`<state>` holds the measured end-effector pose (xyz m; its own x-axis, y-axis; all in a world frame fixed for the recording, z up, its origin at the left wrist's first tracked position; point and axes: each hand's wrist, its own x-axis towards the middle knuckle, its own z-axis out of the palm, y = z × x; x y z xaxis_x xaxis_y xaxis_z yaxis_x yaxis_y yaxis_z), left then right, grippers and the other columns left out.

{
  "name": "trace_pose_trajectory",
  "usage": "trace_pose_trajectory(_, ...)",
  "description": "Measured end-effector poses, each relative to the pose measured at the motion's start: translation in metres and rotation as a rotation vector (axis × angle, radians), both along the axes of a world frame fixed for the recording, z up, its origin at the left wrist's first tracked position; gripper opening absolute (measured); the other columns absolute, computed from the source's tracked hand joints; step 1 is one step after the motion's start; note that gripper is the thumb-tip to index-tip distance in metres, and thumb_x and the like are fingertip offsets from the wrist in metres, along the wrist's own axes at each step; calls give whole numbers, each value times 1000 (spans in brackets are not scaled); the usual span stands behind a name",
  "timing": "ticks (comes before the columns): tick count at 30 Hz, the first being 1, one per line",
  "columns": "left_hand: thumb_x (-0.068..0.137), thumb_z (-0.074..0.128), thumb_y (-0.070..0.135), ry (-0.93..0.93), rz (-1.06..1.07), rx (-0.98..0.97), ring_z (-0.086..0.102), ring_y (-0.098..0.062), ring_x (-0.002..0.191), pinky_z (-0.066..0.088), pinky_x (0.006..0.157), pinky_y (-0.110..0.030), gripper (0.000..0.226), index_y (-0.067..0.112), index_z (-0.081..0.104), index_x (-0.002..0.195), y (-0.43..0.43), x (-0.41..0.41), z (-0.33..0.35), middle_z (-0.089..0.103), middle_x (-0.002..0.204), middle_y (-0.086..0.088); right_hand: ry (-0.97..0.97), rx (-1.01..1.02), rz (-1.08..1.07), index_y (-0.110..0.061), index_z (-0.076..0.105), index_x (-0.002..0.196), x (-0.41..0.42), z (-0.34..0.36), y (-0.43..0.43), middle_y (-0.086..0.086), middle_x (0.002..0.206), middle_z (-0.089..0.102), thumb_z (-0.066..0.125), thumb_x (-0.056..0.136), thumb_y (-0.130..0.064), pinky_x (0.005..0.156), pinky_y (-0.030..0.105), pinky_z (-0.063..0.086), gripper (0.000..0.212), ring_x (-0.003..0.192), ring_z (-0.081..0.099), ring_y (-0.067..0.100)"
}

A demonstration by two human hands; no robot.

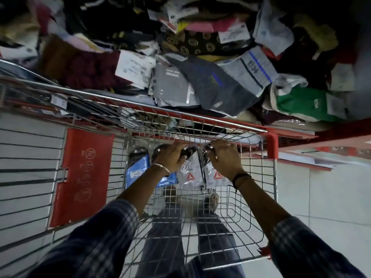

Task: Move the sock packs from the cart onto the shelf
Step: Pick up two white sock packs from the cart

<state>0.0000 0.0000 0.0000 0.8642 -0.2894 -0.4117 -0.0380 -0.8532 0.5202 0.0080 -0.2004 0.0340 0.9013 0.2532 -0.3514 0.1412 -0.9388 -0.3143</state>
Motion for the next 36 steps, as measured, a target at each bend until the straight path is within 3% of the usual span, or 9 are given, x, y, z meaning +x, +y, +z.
trace_pose_trajectory(3,86,60,28,123,-36,103,45,-35,123,37,102,-41,65,6,30,140,-4,4,-30,44,136,-18,80,-37,6,-9,49,127,7,-24,-7,13,130,54,50,92,-30,101,42,33,41,116,52,31)
trace_pose_trajectory(7,75,72,41,234,-197,215,27,-30,139,17,117,-47,102,4,9,147,-10,16,-62,23,152,-16,285,-18,146,-16,31,142,21,-53,-16,8,148,36,73,75,-38,108,43,28,82,134,36,28)
trace_pose_trajectory(9,68,77,41,274,-238,237,28,-29,138,12,117,-48,110,8,9,148,-14,29,-69,27,152,-16,372,-87,221,-17,22,147,32,-65,-19,7,152,29,80,67,-38,111,45,25,101,138,29,28)
trace_pose_trajectory(12,59,84,35,321,-226,193,46,-35,126,29,111,-46,116,14,11,147,-19,48,-75,48,138,-17,388,-250,371,-17,12,149,42,-74,-16,5,157,20,81,66,-38,114,46,21,110,140,25,28)
trace_pose_trajectory(16,49,88,35,396,-214,173,52,-33,118,35,107,-43,112,15,28,142,-19,68,-71,55,132,-14,324,-422,482,-16,11,148,49,-77,-10,11,152,28,82,60,-48,113,49,20,117,138,27,32)
trace_pose_trajectory(20,51,87,35,487,-212,134,60,-28,97,51,81,-34,78,14,57,119,-22,65,-53,64,115,-9,258,-498,528,-10,33,137,47,-67,-9,11,140,38,80,57,-55,110,46,28,103,130,33,30)
trace_pose_trajectory(23,55,85,32,514,-215,132,56,-23,87,41,62,-26,61,10,61,106,-26,55,-39,64,104,-7,177,-467,522,-9,43,128,37,-51,-9,8,132,43,80,57,-52,107,44,29,91,123,40,28)
trace_pose_trajectory(28,50,86,34,409,-253,162,49,-26,100,49,83,-37,67,16,59,108,-24,33,-15,52,113,-6,208,-273,371,-12,38,127,6,-32,-18,9,123,52,85,56,-39,100,40,36,89,107,54,27)
trace_pose_trajectory(36,67,77,23,161,-138,82,63,-33,99,51,80,-33,61,14,51,122,-22,4,64,65,111,-13,122,-190,155,-17,40,122,-13,45,-35,6,116,65,75,70,-38,89,35,44,65,105,61,28)
